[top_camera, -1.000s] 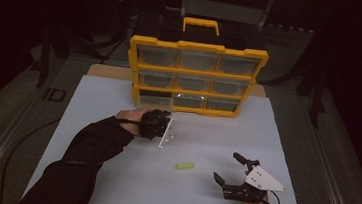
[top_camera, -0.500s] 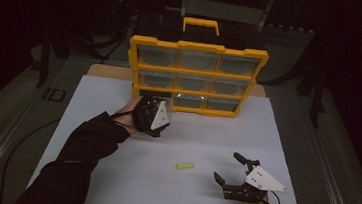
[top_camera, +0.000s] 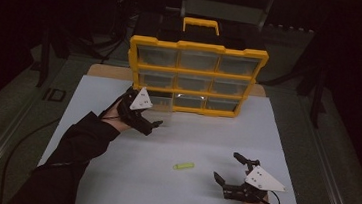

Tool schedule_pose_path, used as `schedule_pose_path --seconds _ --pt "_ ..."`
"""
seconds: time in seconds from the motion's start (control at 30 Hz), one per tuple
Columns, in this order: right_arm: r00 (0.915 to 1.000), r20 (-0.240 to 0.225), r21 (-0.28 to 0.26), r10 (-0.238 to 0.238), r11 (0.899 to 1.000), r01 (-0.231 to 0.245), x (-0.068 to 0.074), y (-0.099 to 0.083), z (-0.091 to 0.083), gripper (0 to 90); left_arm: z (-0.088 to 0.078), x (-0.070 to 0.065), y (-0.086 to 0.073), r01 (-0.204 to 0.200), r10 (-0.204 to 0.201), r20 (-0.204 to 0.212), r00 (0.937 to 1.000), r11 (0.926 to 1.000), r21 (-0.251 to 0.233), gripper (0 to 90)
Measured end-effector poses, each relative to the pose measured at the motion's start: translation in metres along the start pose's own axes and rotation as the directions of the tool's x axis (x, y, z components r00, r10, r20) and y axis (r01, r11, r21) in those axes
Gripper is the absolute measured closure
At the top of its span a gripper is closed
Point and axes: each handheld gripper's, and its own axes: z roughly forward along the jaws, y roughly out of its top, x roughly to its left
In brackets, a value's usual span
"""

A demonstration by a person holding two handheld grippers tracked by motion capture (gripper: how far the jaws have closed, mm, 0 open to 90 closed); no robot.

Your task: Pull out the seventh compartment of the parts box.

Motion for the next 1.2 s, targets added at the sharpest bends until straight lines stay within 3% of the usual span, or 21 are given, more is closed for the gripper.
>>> schedule_pose_path --seconds 0.13,0.6,1.2 --pt "1.0 -0.001 0.001 0.0 1.0 0.0 0.0 0.0 0.0 10.2 -0.011 0.001 -0.008 0.033 -0.033 0.016 0.9993 0.9993 -0.016 0.0" --pt "1.0 -0.002 0.004 0.001 1.0 -0.001 0.0 0.0 0.002 10.2 -0.045 -0.004 -0.033 0.11 -0.11 0.003 0.9939 0.9925 -0.053 0.0" --pt "1.0 0.006 0.007 0.003 1.0 -0.003 -0.003 0.0 0.001 10.2 -0.077 -0.025 -0.08 0.222 -0.221 0.023 0.975 0.9708 -0.09 0.0"
